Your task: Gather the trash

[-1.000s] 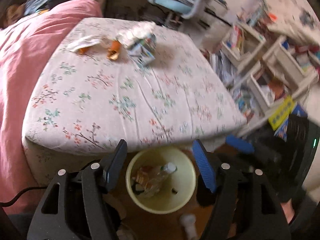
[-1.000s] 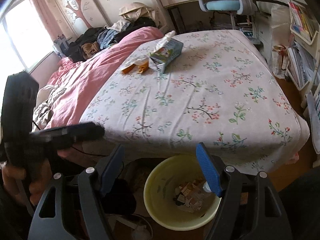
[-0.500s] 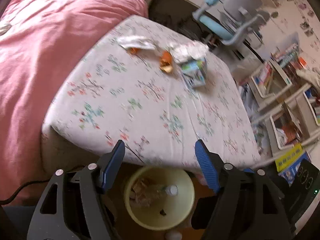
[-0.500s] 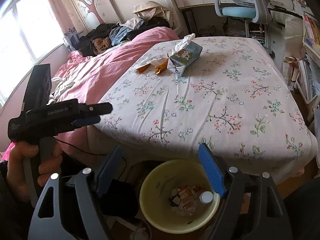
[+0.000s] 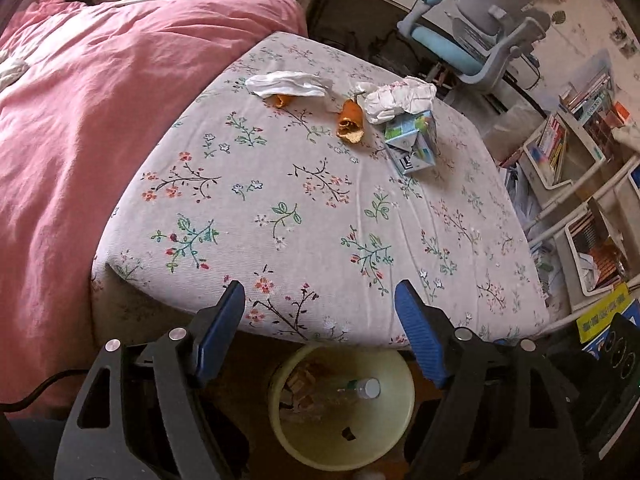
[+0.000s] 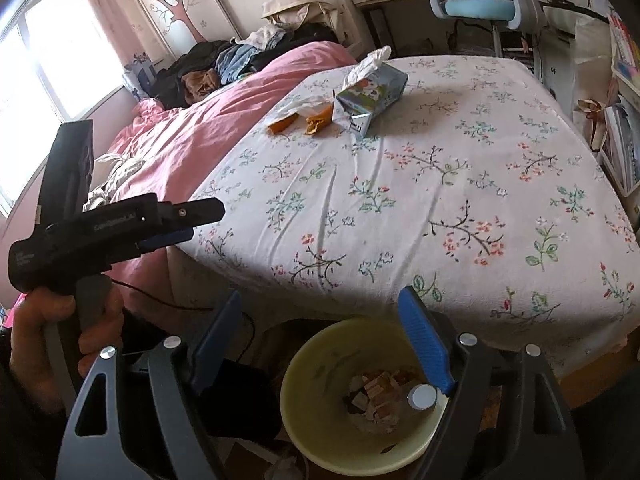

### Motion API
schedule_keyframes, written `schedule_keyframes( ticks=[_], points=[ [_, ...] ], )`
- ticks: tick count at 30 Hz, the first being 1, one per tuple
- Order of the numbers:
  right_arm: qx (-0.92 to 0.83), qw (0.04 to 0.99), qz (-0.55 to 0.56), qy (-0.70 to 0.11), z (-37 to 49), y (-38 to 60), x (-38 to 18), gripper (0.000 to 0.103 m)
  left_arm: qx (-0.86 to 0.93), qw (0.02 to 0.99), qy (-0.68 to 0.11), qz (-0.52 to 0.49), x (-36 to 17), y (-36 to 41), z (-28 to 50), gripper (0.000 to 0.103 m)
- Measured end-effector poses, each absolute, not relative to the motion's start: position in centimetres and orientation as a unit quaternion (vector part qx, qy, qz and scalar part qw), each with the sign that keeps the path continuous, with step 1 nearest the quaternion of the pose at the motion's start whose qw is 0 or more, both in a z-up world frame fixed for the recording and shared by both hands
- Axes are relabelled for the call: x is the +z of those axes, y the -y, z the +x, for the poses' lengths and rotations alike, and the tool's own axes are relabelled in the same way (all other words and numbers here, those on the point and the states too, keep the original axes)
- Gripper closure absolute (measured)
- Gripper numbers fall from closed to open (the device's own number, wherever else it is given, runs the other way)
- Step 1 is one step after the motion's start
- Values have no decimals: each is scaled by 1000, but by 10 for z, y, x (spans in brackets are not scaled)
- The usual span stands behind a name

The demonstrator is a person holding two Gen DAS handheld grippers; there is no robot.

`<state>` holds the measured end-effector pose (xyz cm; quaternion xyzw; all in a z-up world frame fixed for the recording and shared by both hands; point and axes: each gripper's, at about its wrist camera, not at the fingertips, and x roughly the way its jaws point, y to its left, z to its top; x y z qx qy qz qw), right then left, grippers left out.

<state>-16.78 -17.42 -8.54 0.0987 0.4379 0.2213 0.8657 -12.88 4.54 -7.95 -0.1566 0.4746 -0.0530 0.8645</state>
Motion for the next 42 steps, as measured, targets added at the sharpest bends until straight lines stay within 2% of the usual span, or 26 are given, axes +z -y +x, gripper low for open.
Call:
schedule_keyframes(
  ticks=[42],
  points=[
    [213,865,62,-451,-171,158,-96,25,-57,870,-465,-154,-75,-50,-133,27]
  ],
)
